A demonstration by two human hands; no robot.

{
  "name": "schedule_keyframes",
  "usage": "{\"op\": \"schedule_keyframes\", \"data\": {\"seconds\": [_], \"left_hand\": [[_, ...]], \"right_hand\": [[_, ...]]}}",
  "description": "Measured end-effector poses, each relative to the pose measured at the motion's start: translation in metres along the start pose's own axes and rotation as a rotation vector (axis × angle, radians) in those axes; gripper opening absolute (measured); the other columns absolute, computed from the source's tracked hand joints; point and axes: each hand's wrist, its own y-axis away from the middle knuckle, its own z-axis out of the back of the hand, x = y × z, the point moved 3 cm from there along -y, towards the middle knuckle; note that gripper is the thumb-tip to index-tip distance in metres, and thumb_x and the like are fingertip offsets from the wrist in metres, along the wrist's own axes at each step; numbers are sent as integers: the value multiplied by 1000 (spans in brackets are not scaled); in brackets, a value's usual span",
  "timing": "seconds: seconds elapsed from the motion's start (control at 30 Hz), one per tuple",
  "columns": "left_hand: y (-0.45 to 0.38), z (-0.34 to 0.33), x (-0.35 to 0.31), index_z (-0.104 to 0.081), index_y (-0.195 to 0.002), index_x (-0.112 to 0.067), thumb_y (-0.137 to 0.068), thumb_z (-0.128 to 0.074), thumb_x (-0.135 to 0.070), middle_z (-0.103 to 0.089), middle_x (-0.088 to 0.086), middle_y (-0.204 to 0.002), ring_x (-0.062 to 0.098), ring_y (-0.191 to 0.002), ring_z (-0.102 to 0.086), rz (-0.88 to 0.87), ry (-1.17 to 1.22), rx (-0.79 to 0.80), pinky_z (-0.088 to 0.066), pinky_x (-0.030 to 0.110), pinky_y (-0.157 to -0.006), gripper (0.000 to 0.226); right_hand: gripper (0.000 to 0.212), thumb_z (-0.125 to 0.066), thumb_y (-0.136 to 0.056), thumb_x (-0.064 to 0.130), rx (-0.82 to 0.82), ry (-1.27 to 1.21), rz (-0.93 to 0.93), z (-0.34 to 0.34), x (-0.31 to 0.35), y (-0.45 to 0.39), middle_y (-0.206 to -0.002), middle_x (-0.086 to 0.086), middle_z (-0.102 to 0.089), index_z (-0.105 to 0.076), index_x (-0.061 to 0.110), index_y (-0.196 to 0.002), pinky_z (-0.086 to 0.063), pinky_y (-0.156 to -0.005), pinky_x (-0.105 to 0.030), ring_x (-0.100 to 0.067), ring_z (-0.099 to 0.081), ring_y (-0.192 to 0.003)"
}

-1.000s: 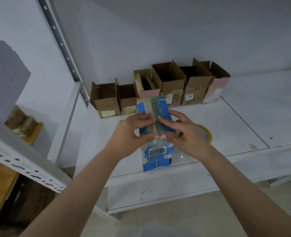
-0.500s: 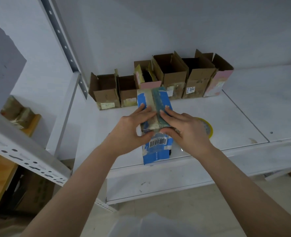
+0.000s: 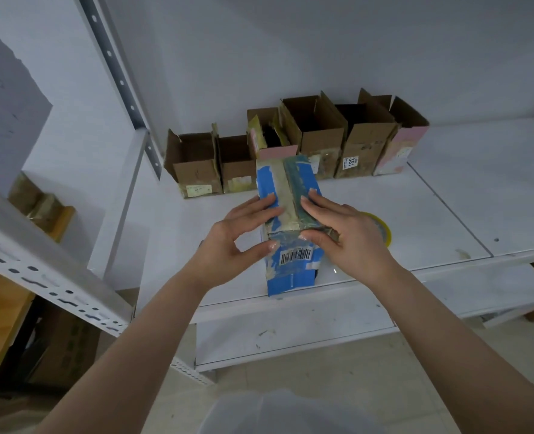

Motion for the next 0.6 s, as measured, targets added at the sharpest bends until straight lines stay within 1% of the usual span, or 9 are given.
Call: {"op": "schedule_keyframes", "data": {"seconds": [0.07,0.13,0.2,0.27,0.3,0.37,0.47,0.53,0.6], "left_hand": [[-1,-13,-1,-42,-141,-23,-89,-61,-31,-32,1,-155,22,-146,-23,-30,-82,-27,-33,44,-115,56],[-3,-25,-2,-37,-142,-24,-90,-57,-33,-24,3,-157,26,-148,-14,-30,-154,-65,-20,38,-119,56],[-5,-32,-3,-37,-140,-23,-91,-54,-37,-26,4,-154,29,-148,-12,-25,-162,-109,-16,36,-119,54],[-6,-34,-2,-39,-137,-23,-89,-52,-41,-30,3,-151,31,-148,-14,-33,-164,-140,-19,40,-119,54],[-6,-34,-1,-39,-137,-23,-88,-51,-43,-31,3,-151,32,-147,-15,-37,-165,-146,-20,43,-119,54],[-6,-33,-1,-40,-137,-21,-89,-49,-45,-30,3,-150,33,-147,-16,-49,-173,-142,-22,47,-119,55],[-5,-32,-1,-38,-140,-17,-92,-38,-56,-29,6,-152,33,-148,-13,-72,-148,-116,-21,47,-119,62],[-4,-32,0,-36,-142,-18,-92,-29,-64,-28,8,-153,31,-149,-10,-67,-116,-103,-18,44,-120,68],[-3,-32,1,-34,-143,-20,-94,-27,-63,-25,6,-155,28,-149,-8,-44,-95,-84,-18,47,-121,66]], "right_hand": [[55,-68,-88,32,-8,1,0,-2,1,0,-146,-3,-47,-52,17,-138,-49,-95,-46,-33,-60,-114],[55,-67,-88,31,-6,-9,7,-4,1,0,-147,-3,-46,-51,16,-139,-49,-95,-48,-33,-60,-115],[59,-66,-89,30,8,-75,5,-6,-2,3,-147,-5,-46,-47,15,-142,-48,-98,-48,-31,-57,-121],[68,-63,-86,41,-16,-162,-83,-7,-11,8,-139,-5,-55,-44,12,-144,-51,-95,-40,-22,-59,-116],[72,-61,-81,50,-54,-174,-163,-6,-15,11,-128,-4,-63,-48,12,-141,-53,-88,-35,-18,-62,-106],[68,-58,-71,64,-145,-107,-277,-4,-22,16,-96,1,-67,-61,12,-115,-52,-69,-31,-14,-61,-79],[55,-56,-79,63,-214,29,-159,-6,-20,18,-57,4,-53,-59,10,-69,-38,-48,-30,-15,-46,-51],[52,-60,-86,52,-240,29,-82,-8,-18,18,-49,8,-39,-54,9,-57,-32,-45,-29,-14,-37,-45],[50,-58,-86,46,-258,14,-61,-10,-17,17,-49,9,-36,-54,7,-55,-29,-46,-28,-15,-34,-44]]}}
